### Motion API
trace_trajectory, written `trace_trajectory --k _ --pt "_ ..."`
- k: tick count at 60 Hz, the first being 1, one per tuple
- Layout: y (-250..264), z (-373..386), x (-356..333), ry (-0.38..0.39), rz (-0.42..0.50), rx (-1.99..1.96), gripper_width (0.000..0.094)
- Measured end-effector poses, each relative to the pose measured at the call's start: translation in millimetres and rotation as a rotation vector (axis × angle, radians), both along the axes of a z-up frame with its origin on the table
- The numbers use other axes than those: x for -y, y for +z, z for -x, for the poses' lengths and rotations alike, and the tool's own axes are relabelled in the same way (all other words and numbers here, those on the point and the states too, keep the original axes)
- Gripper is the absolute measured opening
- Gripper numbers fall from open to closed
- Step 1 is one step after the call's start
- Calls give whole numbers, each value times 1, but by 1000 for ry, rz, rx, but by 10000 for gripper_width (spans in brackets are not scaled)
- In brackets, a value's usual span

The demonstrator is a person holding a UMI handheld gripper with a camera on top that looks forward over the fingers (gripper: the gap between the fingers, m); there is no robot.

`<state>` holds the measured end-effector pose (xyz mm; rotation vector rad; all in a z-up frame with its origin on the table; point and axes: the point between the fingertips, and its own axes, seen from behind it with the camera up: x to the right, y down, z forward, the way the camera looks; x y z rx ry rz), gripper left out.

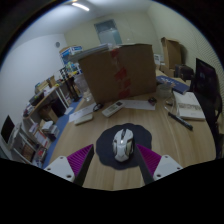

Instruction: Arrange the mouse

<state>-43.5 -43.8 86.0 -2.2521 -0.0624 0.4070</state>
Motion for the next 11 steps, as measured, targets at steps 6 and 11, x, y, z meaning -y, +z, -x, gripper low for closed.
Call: trace_trajectory --k 6,11 --pt "24 -9 50 9 25 -37 830" --pt "28 -19 88 9 62 -51 835"
